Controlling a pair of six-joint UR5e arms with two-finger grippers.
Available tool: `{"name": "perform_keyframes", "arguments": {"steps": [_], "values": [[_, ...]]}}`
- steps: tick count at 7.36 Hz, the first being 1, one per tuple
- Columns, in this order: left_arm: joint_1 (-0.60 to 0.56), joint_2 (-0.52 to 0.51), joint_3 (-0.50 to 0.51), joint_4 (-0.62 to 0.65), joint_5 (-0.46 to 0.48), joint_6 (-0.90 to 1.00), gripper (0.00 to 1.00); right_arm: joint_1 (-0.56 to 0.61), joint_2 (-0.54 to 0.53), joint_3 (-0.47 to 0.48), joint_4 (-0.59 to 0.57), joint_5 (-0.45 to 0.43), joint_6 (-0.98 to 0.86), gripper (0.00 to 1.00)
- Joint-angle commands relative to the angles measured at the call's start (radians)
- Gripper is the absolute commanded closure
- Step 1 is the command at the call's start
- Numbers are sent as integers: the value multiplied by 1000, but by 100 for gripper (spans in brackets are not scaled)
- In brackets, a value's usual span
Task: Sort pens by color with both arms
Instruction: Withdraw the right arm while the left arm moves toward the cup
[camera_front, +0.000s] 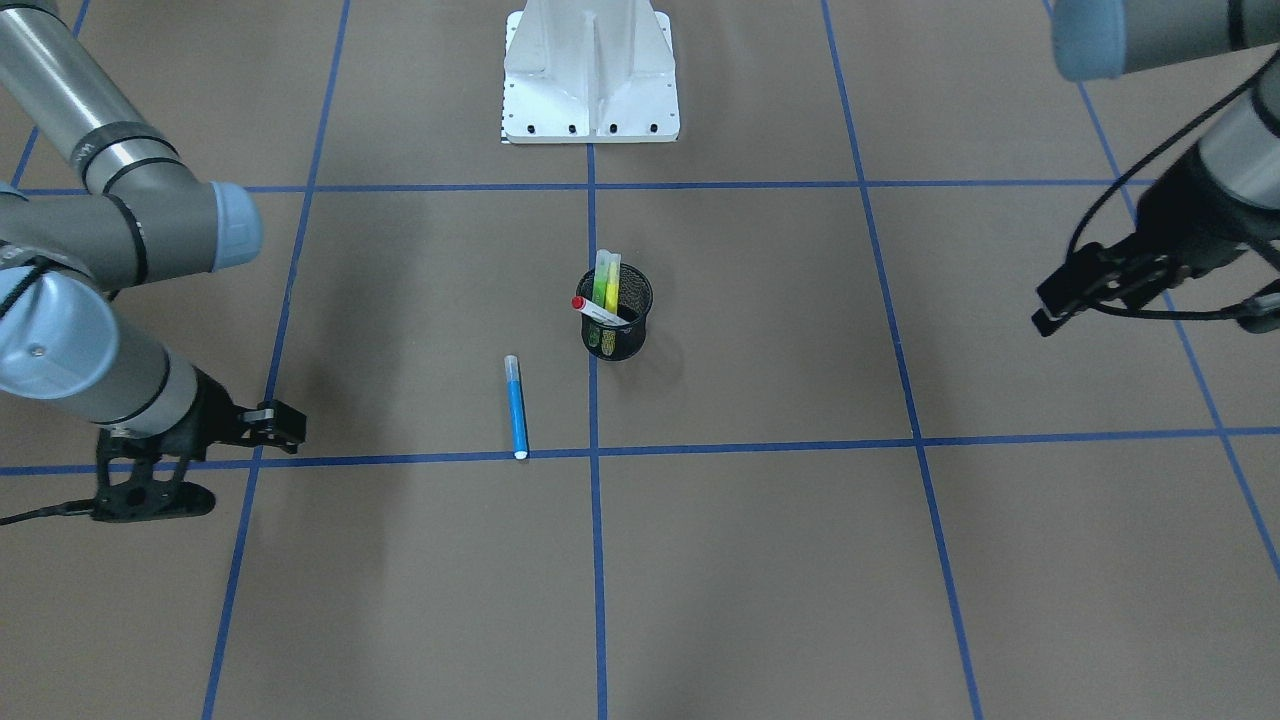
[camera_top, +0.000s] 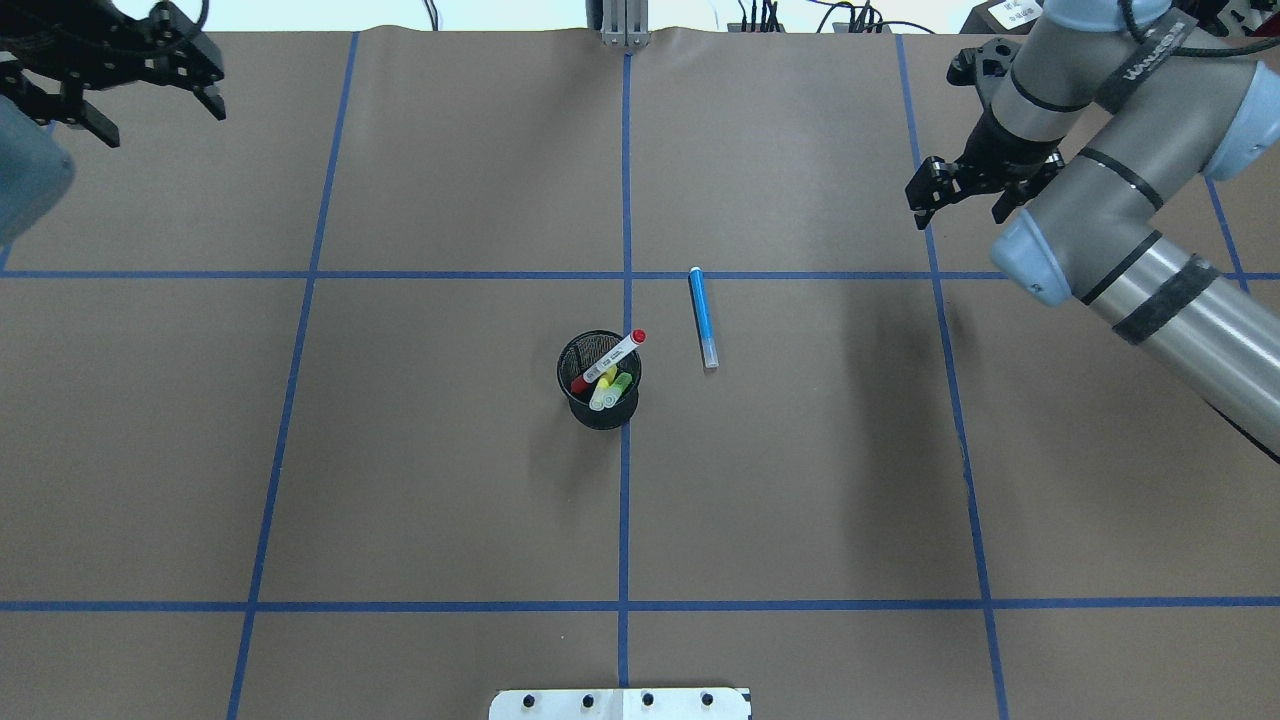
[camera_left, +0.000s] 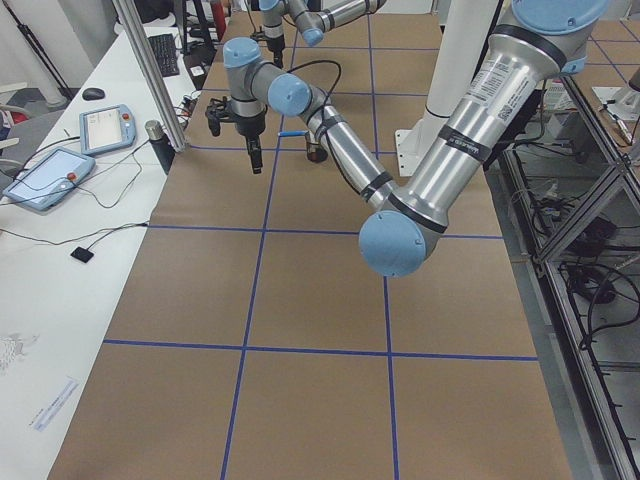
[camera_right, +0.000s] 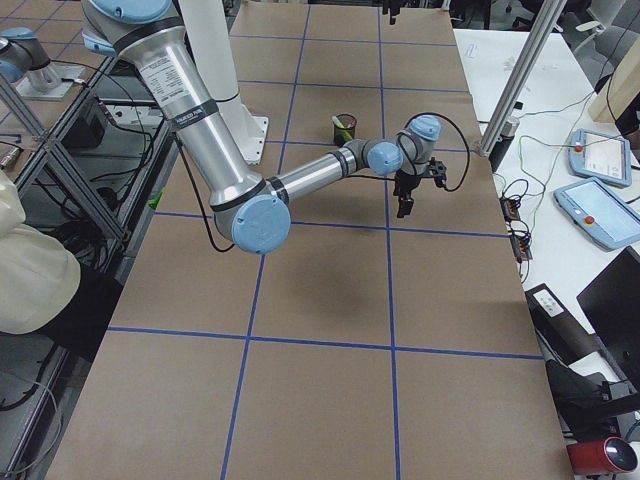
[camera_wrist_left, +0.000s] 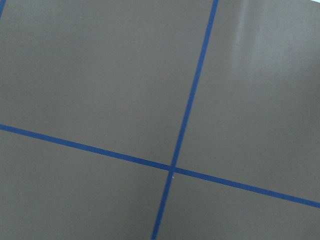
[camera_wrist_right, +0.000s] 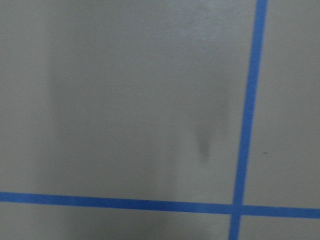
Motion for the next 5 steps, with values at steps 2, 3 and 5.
{"name": "perform_keyframes", "arguments": {"steps": [2,3,5], "values": [[208,-153,11,41,115,-310,0,106,-86,87,-129,2,-268,1],[276,-213,33,64,163,-398,0,124,-111,93,-128,0,-323,1],[402,-363,172,58,259,-575,0,172,-177,99,-122,0,-498,1]]}}
